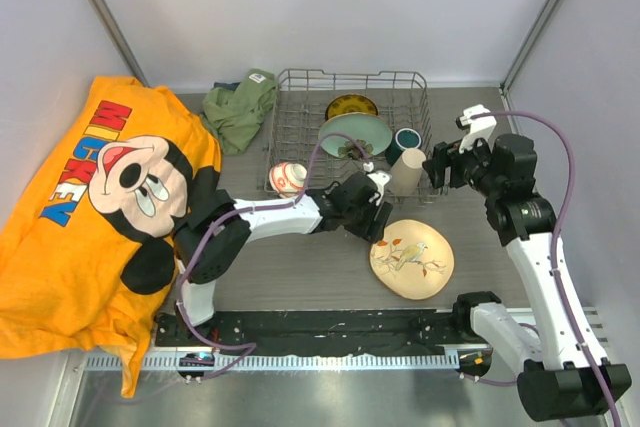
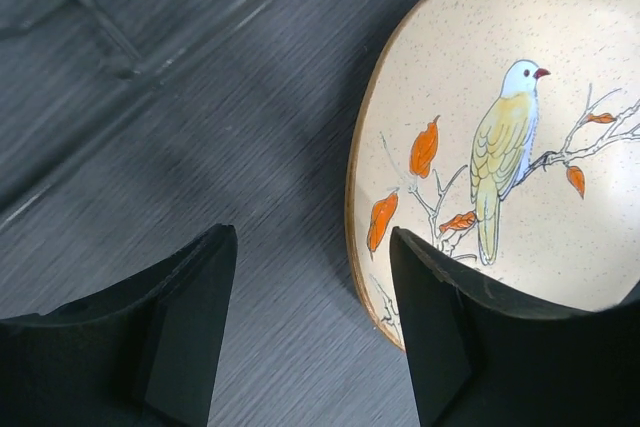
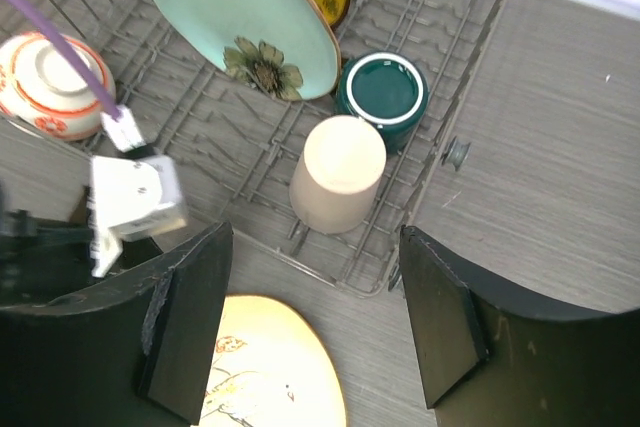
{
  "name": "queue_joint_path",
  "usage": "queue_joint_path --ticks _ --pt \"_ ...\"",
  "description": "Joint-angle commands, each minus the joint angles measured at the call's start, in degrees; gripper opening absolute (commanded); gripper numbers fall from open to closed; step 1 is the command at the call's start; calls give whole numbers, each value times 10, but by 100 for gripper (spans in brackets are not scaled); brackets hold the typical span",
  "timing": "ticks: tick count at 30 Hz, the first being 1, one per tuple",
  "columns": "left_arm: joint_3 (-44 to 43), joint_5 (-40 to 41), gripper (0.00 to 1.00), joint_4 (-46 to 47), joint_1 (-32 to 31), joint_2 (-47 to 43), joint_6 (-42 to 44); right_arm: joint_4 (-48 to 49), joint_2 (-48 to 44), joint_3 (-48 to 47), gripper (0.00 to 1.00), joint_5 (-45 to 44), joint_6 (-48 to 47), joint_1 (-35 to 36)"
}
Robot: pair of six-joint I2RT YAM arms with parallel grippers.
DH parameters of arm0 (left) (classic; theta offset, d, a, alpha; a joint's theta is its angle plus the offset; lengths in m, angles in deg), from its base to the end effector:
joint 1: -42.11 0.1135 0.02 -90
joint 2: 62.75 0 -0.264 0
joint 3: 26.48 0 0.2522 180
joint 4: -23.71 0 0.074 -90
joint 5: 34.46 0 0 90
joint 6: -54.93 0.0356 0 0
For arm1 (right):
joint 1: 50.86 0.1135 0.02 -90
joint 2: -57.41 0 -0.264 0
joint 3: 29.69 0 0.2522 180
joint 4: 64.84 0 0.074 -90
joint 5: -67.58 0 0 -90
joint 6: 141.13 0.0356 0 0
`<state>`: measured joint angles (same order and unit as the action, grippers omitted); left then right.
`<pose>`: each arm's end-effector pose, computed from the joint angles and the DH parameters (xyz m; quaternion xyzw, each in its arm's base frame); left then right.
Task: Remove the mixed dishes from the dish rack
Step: Place the plate at the center of the board, then pick up the plate from the dish rack.
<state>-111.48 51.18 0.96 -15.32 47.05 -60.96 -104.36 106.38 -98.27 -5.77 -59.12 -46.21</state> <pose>0.2197 -0.3489 0.1753 0.2664 0.8927 -0.2670 0.2467 0.1845 0.0252 0.3605 -0.1718 0.7960 0.1019 0.5714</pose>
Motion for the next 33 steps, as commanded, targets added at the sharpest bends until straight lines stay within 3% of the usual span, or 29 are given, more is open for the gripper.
queue_joint_path --ticks 1,3,4,6,15,17,21,22,25,33 --pt "-13 40 67 -5 2 -61 52 6 38 -41 73 2 -19 -2" --pt "-13 39 68 -12 3 -82 74 6 67 -54 74 7 -25 -1" --pt "-14 39 68 -12 3 -90 82 7 76 -67 82 8 -37 -1" --pt "-14 40 68 -21 3 -109 104 9 109 -90 88 13 -47 -2" --pt "2 23 69 -33 20 -209 199 19 271 -213 90 44 -105 -2" --pt "18 19 77 -25 31 -230 211 18 300 -234 91 51 -113 -1" --pt "42 0 82 -23 85 -276 226 18 361 -284 92 76 -124 2" --pt "48 -19 90 -21 96 -295 226 19 382 -289 92 84 -127 3" --pt "73 -36 100 -16 143 -327 227 22 422 -313 92 95 -135 6" --pt "103 -76 100 -21 245 -386 244 24 497 -366 92 122 -179 19"
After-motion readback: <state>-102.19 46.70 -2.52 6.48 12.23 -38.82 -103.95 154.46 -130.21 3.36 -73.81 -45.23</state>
